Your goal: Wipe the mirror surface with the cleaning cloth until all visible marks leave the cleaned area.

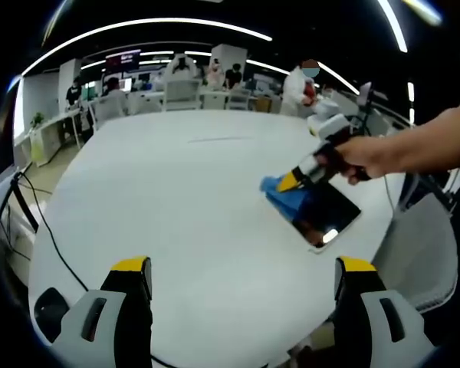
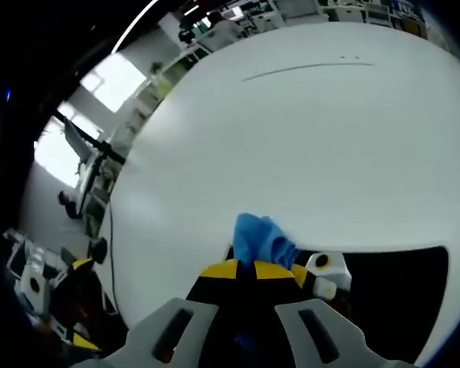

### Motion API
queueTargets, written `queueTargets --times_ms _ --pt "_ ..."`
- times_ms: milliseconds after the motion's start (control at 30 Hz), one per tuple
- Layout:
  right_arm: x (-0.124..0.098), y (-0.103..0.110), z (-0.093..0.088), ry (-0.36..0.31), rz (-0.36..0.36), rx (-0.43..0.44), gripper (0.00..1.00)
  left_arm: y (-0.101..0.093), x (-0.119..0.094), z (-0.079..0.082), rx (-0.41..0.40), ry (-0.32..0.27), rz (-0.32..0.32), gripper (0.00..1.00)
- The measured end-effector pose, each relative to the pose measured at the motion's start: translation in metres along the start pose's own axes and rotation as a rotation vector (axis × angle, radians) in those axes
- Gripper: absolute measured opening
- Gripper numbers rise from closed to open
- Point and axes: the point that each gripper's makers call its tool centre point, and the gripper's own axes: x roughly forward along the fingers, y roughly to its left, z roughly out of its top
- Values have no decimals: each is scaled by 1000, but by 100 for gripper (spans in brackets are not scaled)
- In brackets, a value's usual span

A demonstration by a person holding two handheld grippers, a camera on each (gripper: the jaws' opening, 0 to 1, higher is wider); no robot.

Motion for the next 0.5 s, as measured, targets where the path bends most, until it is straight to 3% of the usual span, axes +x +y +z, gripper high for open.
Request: queueTargets --times_ms 500 --pt "6 3 2 -2 -3 8 0 0 -3 -5 8 8 0 100"
